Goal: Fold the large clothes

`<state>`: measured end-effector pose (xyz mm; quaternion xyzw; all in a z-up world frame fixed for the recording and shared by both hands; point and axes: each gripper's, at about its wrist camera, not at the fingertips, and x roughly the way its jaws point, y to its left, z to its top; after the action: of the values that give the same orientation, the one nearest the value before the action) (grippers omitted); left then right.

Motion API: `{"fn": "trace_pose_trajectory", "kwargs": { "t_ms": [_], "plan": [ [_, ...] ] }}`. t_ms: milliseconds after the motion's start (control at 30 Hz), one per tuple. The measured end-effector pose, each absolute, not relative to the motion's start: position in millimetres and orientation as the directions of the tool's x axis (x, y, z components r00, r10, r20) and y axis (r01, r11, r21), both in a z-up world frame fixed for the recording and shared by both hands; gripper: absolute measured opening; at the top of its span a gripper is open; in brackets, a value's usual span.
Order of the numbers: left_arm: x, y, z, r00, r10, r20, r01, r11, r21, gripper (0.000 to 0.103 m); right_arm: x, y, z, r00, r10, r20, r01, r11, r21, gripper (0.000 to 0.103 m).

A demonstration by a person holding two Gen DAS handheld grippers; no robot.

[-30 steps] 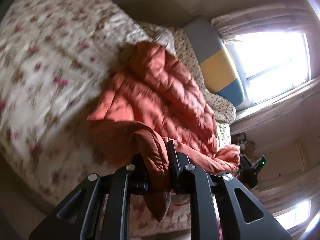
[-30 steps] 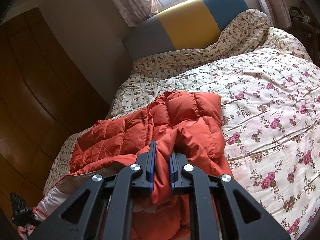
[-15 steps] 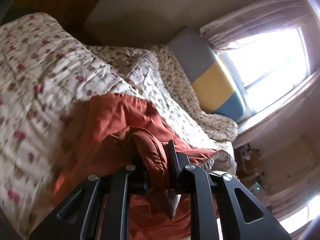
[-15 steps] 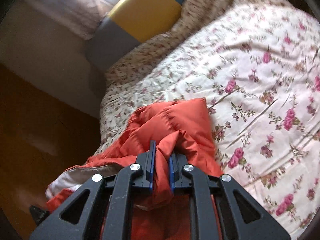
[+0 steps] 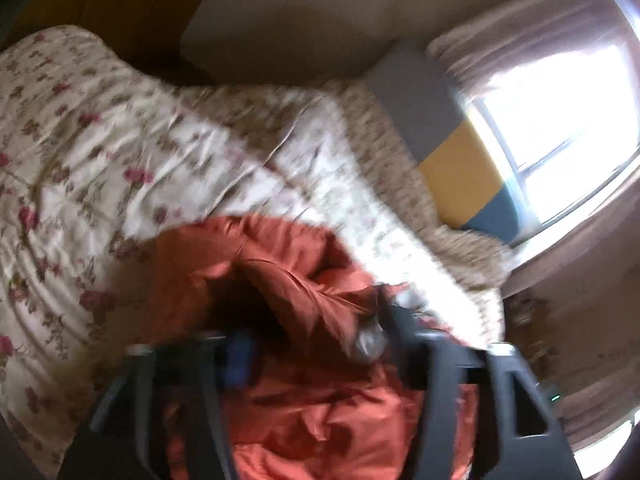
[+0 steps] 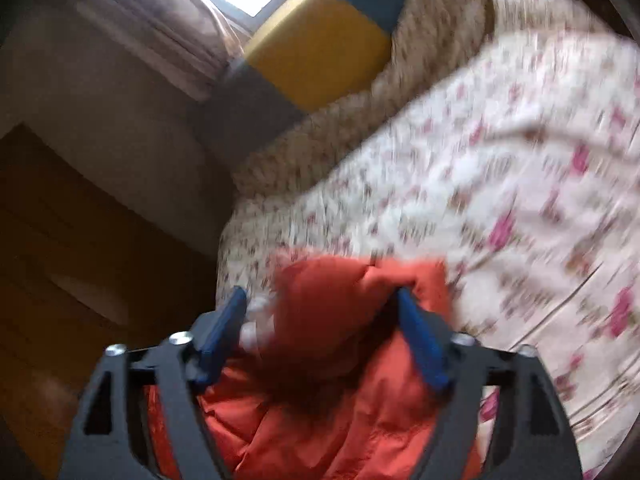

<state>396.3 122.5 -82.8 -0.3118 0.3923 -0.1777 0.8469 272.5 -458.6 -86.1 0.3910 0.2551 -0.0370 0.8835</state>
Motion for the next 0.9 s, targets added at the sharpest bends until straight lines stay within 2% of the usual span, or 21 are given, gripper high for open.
{"fn": "trace_pose_trajectory", "kwargs": {
  "t_ms": [33,100,133,267,333,400,500,533,567,600,633,667,700,767,867,900],
  "plan": [
    [390,130,-74,0.665,-0.537,-0.518,0.067,0.734,-0.676,0.088,268,-458,-83,0.864,0.129,-0.487,0.261,0.711,0.653,0.081],
    [377,150,-59,0.73,-0.521,-0.442,0.1,0.721,-0.685,0.092,260,-455,-82,0.838,0.111,-0.535,0.275,0.76,0.588,0.082],
    [371,156,-56,0.738,-0.507,-0.445,0.1,0.735,-0.671,0.094,257,-453,-84,0.826,0.106,-0.554,0.278,0.778,0.563,0.084],
    [356,155,-82,0.639,-0.488,-0.595,0.109,0.822,-0.558,0.095,244,-448,-112,0.761,0.137,-0.634,0.269,0.823,0.501,0.096],
    [350,153,-105,0.565,-0.513,-0.647,0.119,0.826,-0.551,0.095,247,-448,-135,0.714,0.188,-0.675,0.272,0.814,0.514,0.096],
    [348,150,-139,0.478,-0.508,-0.717,0.08,0.838,-0.54,0.095,251,-452,-157,0.685,0.271,-0.677,0.271,0.767,0.582,0.096],
    [349,153,-167,0.451,-0.56,-0.695,0.036,0.79,-0.613,0.095,261,-452,-173,0.676,0.351,-0.647,0.252,0.716,0.651,0.095],
    [350,155,-169,0.469,-0.57,-0.675,0.035,0.776,-0.63,0.095,263,-452,-173,0.679,0.36,-0.64,0.244,0.711,0.659,0.089],
    [350,154,-169,0.471,-0.571,-0.672,0.038,0.774,-0.631,0.095,266,-449,-174,0.678,0.398,-0.618,0.213,0.698,0.684,0.071],
    [351,150,-169,0.471,-0.568,-0.675,0.053,0.782,-0.621,0.095,269,-445,-174,0.668,0.411,-0.62,0.207,0.697,0.686,0.063],
    [351,145,-169,0.468,-0.568,-0.678,0.072,0.788,-0.611,0.091,270,-442,-172,0.666,0.408,-0.625,0.199,0.71,0.675,0.055],
    [350,141,-168,0.458,-0.582,-0.672,0.093,0.784,-0.614,0.076,271,-439,-168,0.661,0.417,-0.623,0.172,0.725,0.667,0.045],
    [348,139,-167,0.449,-0.592,-0.669,0.1,0.777,-0.621,0.07,270,-438,-165,0.66,0.423,-0.621,0.158,0.731,0.664,0.04],
    [343,139,-164,0.433,-0.621,-0.653,0.118,0.758,-0.642,0.05,264,-440,-162,0.655,0.455,-0.604,0.138,0.713,0.687,0.029],
    [329,136,-158,0.403,-0.653,-0.641,0.155,0.739,-0.656,0.035,252,-446,-157,0.656,0.484,-0.579,0.128,0.685,0.717,0.024],
    [324,134,-155,0.394,-0.663,-0.637,0.167,0.733,-0.659,0.034,246,-448,-155,0.656,0.49,-0.574,0.126,0.678,0.724,0.024]
  ]
}}
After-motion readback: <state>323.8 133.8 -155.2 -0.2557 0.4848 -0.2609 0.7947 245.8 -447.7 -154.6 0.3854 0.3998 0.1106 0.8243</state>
